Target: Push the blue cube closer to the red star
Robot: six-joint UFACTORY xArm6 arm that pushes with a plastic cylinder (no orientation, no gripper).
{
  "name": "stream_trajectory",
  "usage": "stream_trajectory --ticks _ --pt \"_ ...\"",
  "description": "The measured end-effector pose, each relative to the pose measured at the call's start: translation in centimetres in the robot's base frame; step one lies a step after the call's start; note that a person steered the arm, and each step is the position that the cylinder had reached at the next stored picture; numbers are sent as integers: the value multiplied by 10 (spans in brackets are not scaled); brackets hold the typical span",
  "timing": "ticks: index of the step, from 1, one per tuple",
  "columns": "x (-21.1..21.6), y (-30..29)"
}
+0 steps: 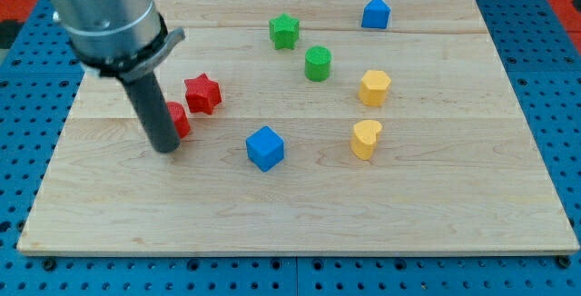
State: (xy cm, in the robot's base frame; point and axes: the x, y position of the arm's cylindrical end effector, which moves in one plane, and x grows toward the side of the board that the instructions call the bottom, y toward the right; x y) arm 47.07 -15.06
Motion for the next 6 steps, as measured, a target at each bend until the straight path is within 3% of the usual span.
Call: stream_trajectory --ticks 1,2,3,4,6 --pt "-12 8" --pt "63 20" --pt "99 87" --pt "84 130" --pt "33 134"
